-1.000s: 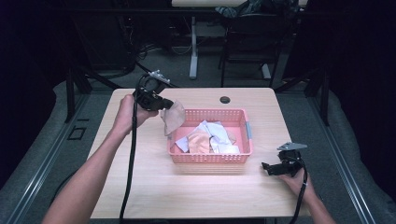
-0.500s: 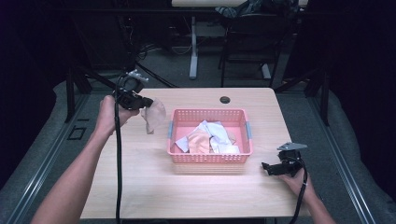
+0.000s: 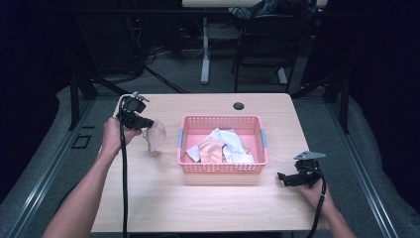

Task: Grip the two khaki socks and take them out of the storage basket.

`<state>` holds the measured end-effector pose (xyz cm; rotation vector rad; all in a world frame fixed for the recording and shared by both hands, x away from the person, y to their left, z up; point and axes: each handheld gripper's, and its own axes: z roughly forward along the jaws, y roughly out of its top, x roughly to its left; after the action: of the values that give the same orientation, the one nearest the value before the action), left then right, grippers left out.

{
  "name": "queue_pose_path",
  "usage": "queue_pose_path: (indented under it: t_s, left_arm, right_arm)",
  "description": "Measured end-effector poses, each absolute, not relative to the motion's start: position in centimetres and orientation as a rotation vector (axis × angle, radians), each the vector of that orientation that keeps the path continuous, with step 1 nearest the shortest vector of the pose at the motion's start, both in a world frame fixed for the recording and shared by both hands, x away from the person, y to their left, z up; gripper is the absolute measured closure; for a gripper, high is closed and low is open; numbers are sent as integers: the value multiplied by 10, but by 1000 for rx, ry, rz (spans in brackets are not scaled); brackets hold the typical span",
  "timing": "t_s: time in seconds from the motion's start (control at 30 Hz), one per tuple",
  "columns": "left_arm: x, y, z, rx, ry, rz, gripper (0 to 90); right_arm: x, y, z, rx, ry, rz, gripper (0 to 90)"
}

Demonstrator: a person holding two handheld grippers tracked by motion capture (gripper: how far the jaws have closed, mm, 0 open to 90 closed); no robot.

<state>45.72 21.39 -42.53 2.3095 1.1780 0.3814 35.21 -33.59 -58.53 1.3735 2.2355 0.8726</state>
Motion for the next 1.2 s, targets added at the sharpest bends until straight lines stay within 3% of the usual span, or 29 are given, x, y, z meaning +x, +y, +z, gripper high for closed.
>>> queue_pose_path:
  t_s: [0.4,0.87,0.9,1.0,1.03,1.07,1.2]
  left_arm:
    - [469,217,-500,2343,1326,256,896]
    - [471,214,-545,2299,1413,150,885]
    - [471,214,-544,2290,1410,151,866]
    - [470,215,-541,2283,1415,158,647]
    - [469,217,-538,2270,1420,153,647]
    - [467,218,-530,2241,1422,173,491]
    - [463,218,-510,2227,1370,204,313]
  right_arm:
    - [352,-336,-585,1373,2235,873,0]
    - [352,-336,-585,1372,2240,875,0]
    - [352,-336,-585,1371,2240,875,0]
    - [352,-336,-585,1372,2238,876,0]
    - [352,-336,-585,1371,2241,875,0]
    - [352,-336,-585,1371,2241,875,0]
    - [352,-336,-585,1371,2239,876,0]
